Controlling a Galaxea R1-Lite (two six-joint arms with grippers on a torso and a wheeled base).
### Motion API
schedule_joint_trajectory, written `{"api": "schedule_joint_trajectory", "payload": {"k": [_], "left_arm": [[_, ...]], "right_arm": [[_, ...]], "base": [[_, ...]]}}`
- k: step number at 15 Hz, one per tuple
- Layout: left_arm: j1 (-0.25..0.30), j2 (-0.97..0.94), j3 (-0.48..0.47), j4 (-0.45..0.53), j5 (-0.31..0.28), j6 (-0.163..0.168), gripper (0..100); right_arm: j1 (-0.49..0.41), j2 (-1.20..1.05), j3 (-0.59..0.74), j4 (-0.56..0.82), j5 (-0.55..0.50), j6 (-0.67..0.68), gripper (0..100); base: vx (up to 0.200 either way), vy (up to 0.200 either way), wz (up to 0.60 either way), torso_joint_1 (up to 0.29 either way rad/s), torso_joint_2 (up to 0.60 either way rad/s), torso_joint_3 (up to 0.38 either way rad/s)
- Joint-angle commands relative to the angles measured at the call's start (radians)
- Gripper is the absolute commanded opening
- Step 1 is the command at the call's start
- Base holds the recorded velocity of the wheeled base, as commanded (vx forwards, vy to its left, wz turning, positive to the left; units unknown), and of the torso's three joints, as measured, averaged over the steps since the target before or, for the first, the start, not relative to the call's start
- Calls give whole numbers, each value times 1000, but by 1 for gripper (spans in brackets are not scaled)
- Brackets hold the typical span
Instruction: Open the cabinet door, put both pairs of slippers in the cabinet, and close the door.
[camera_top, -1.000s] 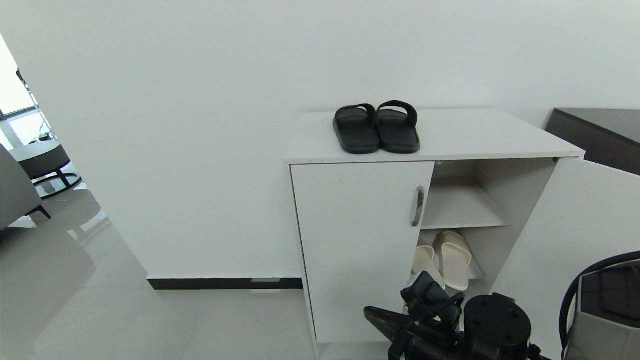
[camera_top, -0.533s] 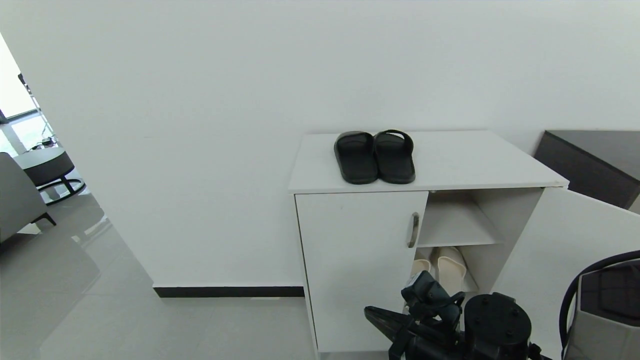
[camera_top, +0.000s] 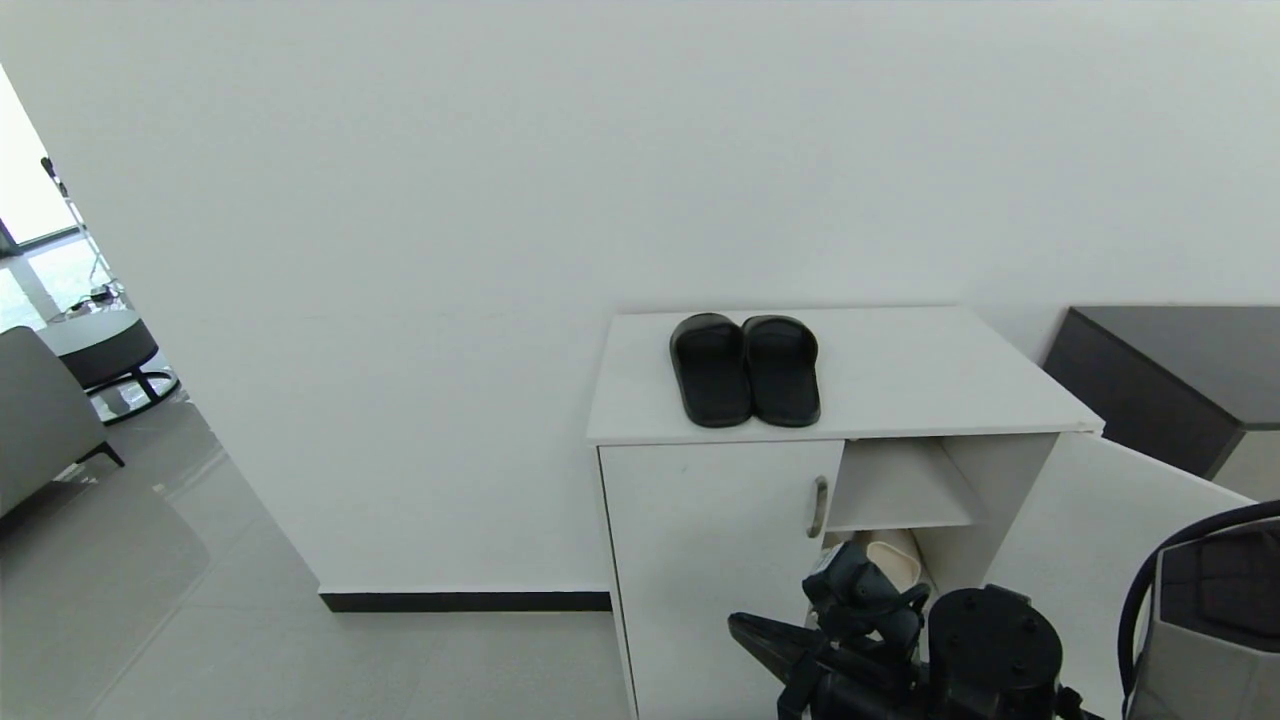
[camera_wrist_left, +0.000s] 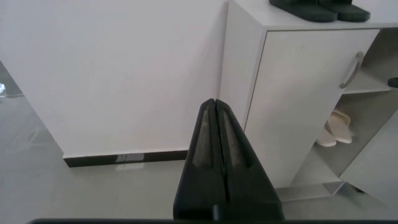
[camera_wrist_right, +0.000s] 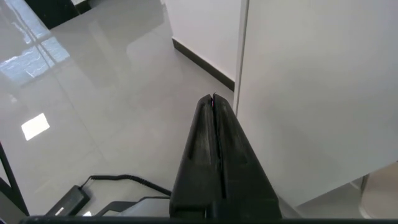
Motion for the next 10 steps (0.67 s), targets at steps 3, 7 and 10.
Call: {"api": "schedule_joint_trajectory", "payload": {"k": [3,7,10], "left_arm": [[0,2,0,0,0,-1,0],[0,2,0,0,0,-1,0],[0,2,0,0,0,-1,0]], "right_arm": [[2,0,23,-1,27,0,0],[3,-40,57,-1,29,-100,0],[19,-138,-81,231,-119,-89,0]], "base": [[0,0,0,276,-575,-304],[0,0,0,113,-229,-117],[0,0,0,0,0,0]]}}
